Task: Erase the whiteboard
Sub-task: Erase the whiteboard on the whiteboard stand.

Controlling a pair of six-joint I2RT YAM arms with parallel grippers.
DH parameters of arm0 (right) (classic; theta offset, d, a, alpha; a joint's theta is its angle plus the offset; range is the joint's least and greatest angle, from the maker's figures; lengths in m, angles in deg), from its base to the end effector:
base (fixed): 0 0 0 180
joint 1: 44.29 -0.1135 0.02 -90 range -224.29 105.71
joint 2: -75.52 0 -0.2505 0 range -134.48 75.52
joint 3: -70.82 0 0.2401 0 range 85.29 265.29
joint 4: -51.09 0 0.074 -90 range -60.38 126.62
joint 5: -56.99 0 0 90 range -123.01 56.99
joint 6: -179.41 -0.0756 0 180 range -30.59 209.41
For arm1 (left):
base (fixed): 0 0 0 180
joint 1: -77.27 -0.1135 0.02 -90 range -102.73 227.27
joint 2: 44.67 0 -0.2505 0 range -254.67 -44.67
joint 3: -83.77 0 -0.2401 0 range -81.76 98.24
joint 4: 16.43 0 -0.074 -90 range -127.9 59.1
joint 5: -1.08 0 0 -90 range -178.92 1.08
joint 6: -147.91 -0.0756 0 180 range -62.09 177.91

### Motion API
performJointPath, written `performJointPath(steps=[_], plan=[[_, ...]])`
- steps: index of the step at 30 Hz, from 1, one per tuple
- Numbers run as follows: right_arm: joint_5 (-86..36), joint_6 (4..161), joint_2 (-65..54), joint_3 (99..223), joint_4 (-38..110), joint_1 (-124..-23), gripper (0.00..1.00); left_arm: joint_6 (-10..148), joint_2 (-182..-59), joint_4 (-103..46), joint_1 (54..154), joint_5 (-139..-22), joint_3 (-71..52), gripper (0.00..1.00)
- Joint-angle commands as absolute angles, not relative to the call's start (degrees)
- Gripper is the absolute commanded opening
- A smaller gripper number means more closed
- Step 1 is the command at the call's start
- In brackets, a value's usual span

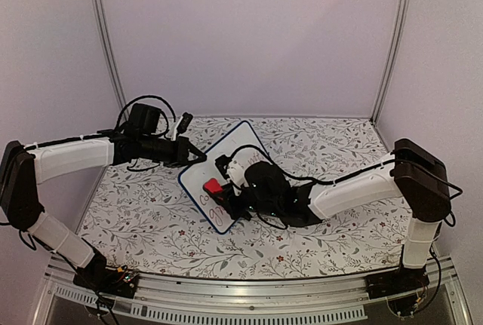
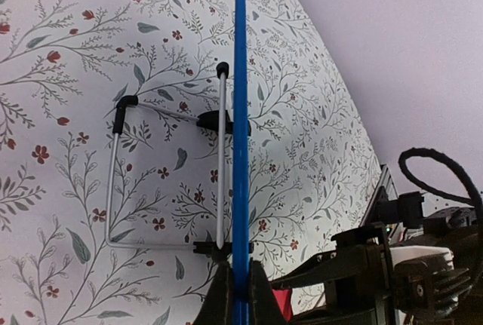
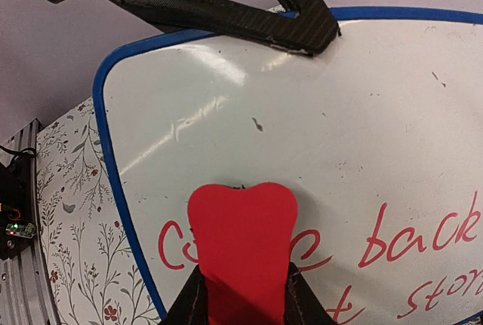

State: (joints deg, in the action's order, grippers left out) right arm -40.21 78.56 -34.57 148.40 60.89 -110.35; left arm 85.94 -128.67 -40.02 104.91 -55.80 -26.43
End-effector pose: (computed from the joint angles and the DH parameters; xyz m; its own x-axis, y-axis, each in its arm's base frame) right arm 0.1896 0.4038 0.1622 -0.3157 -0.2509 -0.9151 -0.8150 0.5656 0.1261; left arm 0.2777 -0.1920 0.2196 -0.8415 -0.0036 -0.5402 0.4255 0.6117 -0.6669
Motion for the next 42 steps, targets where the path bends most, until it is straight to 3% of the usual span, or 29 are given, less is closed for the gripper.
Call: performJointPath(steps=[1, 11, 26, 42], plan=[[-39.62, 80.11, -33.91, 147.41, 57.67, -112.15, 0.23, 84.9, -126.73, -36.27, 106.34, -51.7, -26.04, 0.0], [-40.86, 82.52, -34.48, 150.11, 56.95, -114.09, 0.23, 84.89, -127.02, -36.32, 106.34, -51.75, -26.04, 0.0], [-53.19, 86.03, -39.67, 160.78, 51.36, -115.77, 0.25, 84.88, -127.02, -36.26, 106.28, -51.66, -26.03, 0.0], [-56.18, 82.61, -37.8, 152.99, 51.48, -115.74, 0.25, 84.83, -126.84, -36.31, 106.35, -51.65, -26.04, 0.0]])
